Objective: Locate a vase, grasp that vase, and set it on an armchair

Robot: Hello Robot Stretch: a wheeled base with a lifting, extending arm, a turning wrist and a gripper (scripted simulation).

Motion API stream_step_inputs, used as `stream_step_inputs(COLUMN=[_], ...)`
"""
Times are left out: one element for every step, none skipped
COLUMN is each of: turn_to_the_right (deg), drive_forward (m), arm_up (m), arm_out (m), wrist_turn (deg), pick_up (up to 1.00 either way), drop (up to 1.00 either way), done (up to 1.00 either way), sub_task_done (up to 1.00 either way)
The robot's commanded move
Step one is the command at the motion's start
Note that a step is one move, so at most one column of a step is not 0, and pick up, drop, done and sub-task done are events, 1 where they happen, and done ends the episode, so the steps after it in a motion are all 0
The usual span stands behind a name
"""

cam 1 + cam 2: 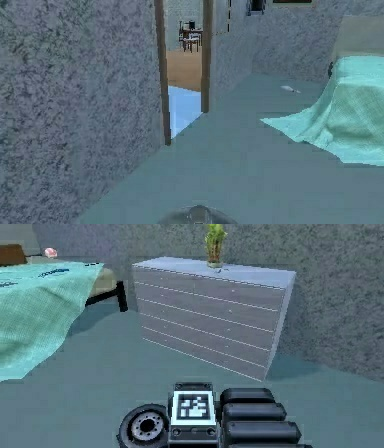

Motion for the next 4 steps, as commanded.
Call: stream_step_inputs(turn_to_the_right=[3.0,6.0,0.0,3.0], drive_forward=[0.0,0.0,1.0,0.0], arm_up=[0.0,0.0,0.0,0.0], arm_out=[0.0,0.0,0.0,0.0], wrist_turn=[0.0,0.0,0.0,0.0], pick_up=[0.0,0.0,0.0,0.0], drop=[0.0,0.0,0.0,0.0], done=[0.0,0.0,0.0,0.0], sub_task_done=[0.0,0.0,0.0,0.0])
